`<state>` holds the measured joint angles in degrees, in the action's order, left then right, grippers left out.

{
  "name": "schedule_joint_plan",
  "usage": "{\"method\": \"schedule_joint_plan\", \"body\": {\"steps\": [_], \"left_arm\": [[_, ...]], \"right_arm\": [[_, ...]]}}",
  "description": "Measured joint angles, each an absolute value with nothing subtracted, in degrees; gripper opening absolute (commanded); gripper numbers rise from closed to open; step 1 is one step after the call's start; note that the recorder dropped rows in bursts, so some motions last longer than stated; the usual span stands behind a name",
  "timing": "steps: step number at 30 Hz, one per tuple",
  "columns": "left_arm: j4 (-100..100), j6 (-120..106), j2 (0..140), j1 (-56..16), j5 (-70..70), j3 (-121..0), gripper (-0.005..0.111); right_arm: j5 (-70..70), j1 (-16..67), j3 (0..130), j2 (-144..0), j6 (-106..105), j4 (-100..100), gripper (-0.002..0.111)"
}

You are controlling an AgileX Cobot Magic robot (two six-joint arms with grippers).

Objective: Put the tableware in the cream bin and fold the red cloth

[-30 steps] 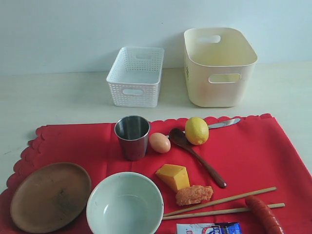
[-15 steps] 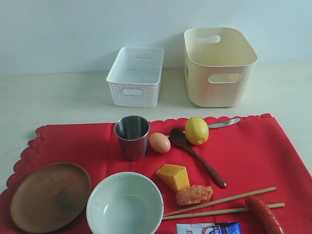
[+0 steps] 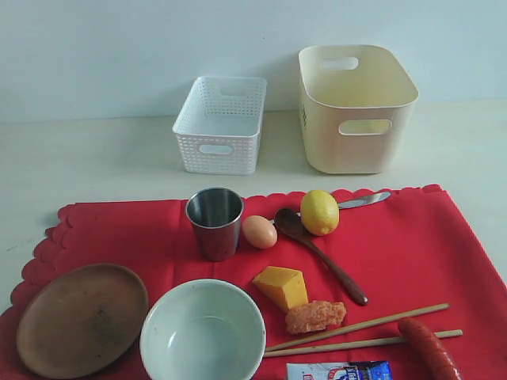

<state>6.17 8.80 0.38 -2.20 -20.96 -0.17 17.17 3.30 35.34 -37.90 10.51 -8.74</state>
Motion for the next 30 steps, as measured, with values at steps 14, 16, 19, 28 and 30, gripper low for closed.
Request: {"method": "schedule_joint_plan", "body": {"steps": [14,16,19,28,30], "left_arm": [[6.17,8.8,0.38,-2.2,-20.96,-0.17,0.0],[6.17,8.8,0.38,-2.2,-20.96,-0.17,0.0],[6.17,8.8,0.38,-2.2,-20.96,-0.17,0.0],[6.17,8.8,0.38,-2.2,-20.96,-0.17,0.0],[6.17,8.8,0.38,-2.2,-20.96,-0.17,0.0]], "right_arm": [[14.07,3.3,35.34,-37.9,10.51,-9.97,0.0],[14.43,3.3,35.34,-38.11,10.51,-8.17,0.0],[16.12,3.3,35.34,-39.91,10.51,-4.13,0.0],[21.57,3.3,36.79,-53.13,-10.43,20.73,0.0],[24.06,3.3,38.12,-56.58,-19.03,28.72,0.0]]}}
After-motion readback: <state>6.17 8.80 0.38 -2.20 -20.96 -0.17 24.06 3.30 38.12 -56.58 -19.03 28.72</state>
